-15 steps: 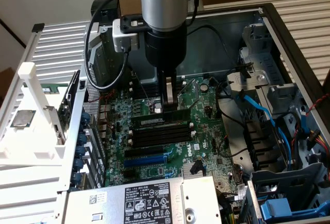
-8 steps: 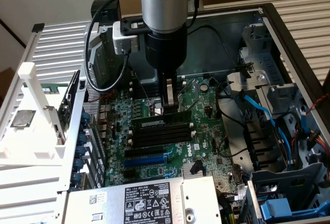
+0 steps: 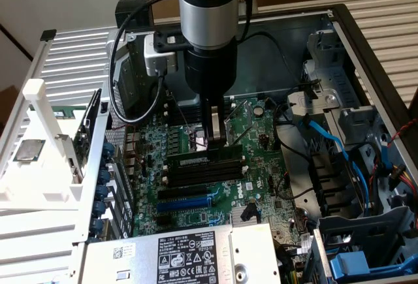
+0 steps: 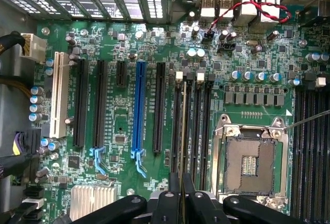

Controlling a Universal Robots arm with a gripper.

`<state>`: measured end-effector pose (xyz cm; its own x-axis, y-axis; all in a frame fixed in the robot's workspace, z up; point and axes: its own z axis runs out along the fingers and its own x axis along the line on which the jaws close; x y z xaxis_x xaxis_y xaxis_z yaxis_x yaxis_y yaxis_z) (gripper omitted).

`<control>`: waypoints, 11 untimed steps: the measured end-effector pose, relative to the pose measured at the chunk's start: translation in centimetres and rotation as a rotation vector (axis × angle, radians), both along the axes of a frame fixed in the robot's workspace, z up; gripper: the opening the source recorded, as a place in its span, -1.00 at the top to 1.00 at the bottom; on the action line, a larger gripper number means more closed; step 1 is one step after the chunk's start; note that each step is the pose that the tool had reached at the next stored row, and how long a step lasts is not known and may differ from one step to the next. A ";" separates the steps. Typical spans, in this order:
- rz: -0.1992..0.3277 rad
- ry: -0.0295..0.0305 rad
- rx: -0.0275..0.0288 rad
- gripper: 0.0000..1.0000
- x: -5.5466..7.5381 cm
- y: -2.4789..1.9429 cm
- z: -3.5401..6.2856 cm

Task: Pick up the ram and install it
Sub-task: 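Insert the ram into the slot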

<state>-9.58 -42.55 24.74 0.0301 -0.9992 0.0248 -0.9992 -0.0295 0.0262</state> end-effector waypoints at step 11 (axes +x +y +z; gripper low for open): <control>0.000 0.0000 -0.0016 0.73 -0.2 -0.04 -0.45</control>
<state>-9.82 -42.60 24.28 0.0303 -0.9992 0.0264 -0.9992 -0.0296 0.0263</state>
